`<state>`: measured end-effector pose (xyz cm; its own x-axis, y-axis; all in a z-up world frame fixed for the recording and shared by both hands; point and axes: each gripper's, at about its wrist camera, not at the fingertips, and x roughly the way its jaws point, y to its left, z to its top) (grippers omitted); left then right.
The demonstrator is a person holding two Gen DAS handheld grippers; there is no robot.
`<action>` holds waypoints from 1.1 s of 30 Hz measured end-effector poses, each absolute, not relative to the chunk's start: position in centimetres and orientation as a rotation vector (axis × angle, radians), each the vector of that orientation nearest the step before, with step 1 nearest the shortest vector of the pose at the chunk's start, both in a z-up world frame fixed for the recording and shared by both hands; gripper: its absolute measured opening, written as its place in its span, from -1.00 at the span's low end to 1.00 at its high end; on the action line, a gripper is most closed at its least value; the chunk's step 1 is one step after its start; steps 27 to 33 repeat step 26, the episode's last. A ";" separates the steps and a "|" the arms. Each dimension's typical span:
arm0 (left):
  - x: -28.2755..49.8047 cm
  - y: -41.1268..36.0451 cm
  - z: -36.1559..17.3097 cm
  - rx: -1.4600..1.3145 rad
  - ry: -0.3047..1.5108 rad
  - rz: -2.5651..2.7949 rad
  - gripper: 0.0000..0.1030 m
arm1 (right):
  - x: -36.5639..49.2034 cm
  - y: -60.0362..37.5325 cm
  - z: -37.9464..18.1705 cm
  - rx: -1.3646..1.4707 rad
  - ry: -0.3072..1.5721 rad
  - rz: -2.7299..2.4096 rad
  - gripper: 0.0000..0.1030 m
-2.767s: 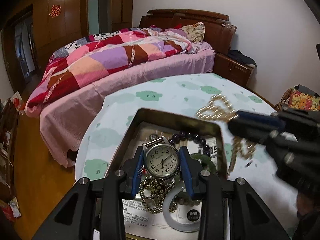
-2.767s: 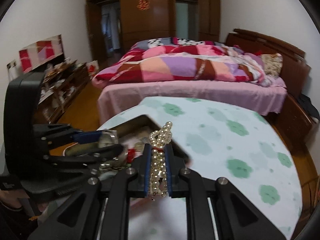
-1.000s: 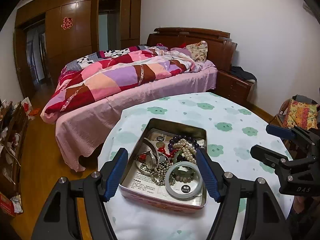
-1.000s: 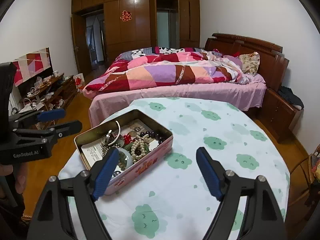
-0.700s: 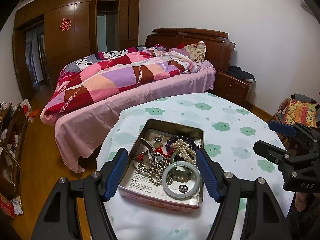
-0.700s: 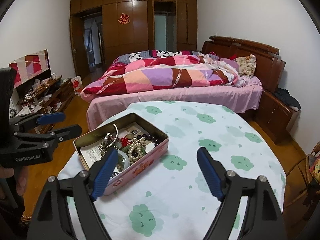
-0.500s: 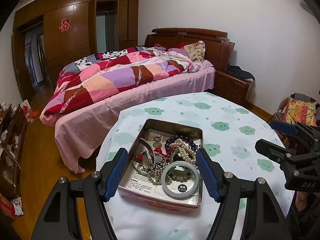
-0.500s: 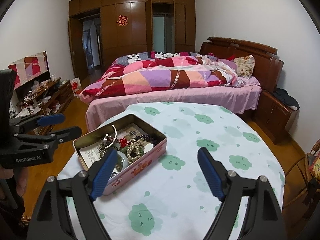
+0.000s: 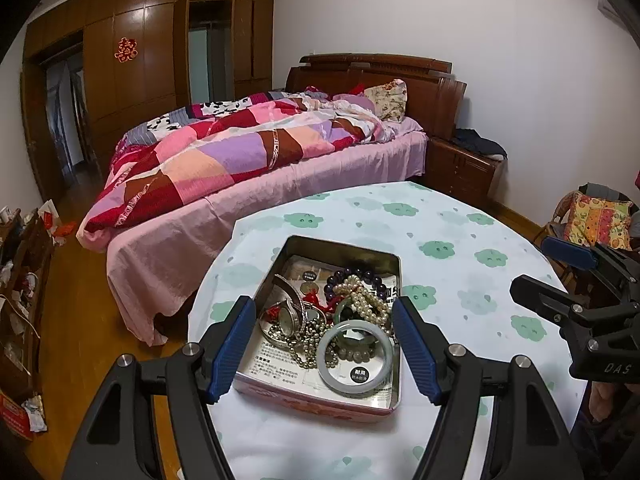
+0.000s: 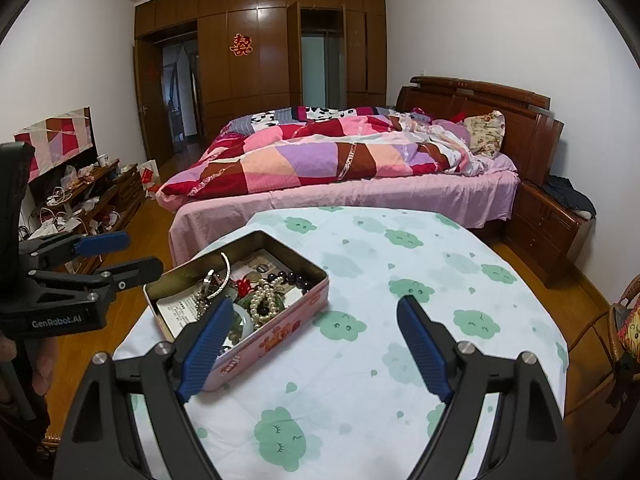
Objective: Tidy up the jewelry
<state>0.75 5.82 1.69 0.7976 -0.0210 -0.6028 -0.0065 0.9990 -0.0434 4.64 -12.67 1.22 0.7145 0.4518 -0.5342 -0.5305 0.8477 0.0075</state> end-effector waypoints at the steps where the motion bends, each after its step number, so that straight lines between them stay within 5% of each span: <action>1: 0.8 5.8 1.7 -0.046 0.650 -0.008 0.40 | 4.6 -12.7 1.2 -0.150 0.551 0.547 0.67; 12: 1.0 5.7 1.7 -0.023 0.637 0.024 0.63 | 4.6 -13.0 1.0 -0.152 0.558 0.544 0.71; 33: 0.7 5.1 1.6 0.001 0.621 -0.003 0.64 | 4.9 -13.3 0.4 -0.145 0.569 0.529 0.71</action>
